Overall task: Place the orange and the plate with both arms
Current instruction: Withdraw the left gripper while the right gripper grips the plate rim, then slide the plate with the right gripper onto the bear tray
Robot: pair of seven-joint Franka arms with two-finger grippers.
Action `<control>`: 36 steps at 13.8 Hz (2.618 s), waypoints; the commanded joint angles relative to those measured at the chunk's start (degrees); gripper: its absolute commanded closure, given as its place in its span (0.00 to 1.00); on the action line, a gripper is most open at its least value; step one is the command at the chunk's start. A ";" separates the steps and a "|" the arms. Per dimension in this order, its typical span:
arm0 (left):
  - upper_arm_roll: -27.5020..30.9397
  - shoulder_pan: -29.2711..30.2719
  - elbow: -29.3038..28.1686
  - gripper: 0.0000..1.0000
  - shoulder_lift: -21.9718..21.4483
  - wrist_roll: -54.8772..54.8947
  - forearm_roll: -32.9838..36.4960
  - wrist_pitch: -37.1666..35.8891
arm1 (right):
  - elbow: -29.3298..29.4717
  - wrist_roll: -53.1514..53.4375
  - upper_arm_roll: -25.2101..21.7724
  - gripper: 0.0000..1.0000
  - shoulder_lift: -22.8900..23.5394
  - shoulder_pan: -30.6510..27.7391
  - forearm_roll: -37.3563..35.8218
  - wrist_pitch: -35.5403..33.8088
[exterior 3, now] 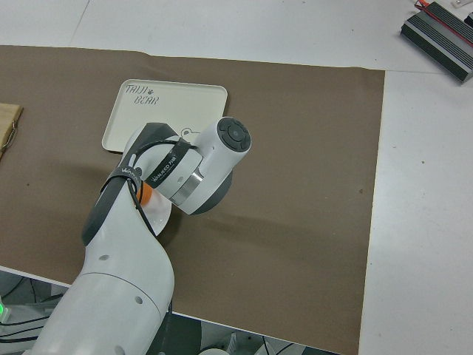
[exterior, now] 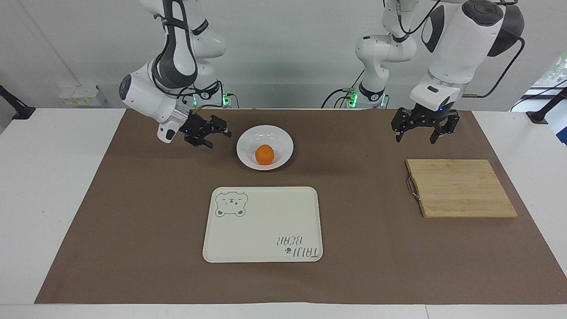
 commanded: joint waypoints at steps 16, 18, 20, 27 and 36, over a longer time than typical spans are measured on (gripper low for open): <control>-0.51 0.92 -0.19 0.00 -0.56 0.65 0.62 -0.43 | -13.33 -16.40 -0.05 0.00 3.42 6.89 22.37 10.24; -0.60 0.83 -0.19 0.00 -0.56 0.74 0.53 -0.43 | -13.33 -14.74 -0.05 0.22 3.33 8.03 23.07 10.24; -0.60 0.83 -0.19 0.00 -0.65 0.39 0.27 -0.43 | -13.33 -13.07 -0.05 0.45 3.33 8.04 23.07 10.24; -0.60 3.12 -0.81 0.00 -1.35 0.13 -3.95 -2.53 | -13.15 -9.98 -0.05 1.00 3.68 8.04 23.07 9.98; -0.51 3.38 -1.42 0.00 -1.97 0.30 -3.95 -2.28 | -6.92 -11.74 -0.14 1.00 6.31 6.90 32.20 2.43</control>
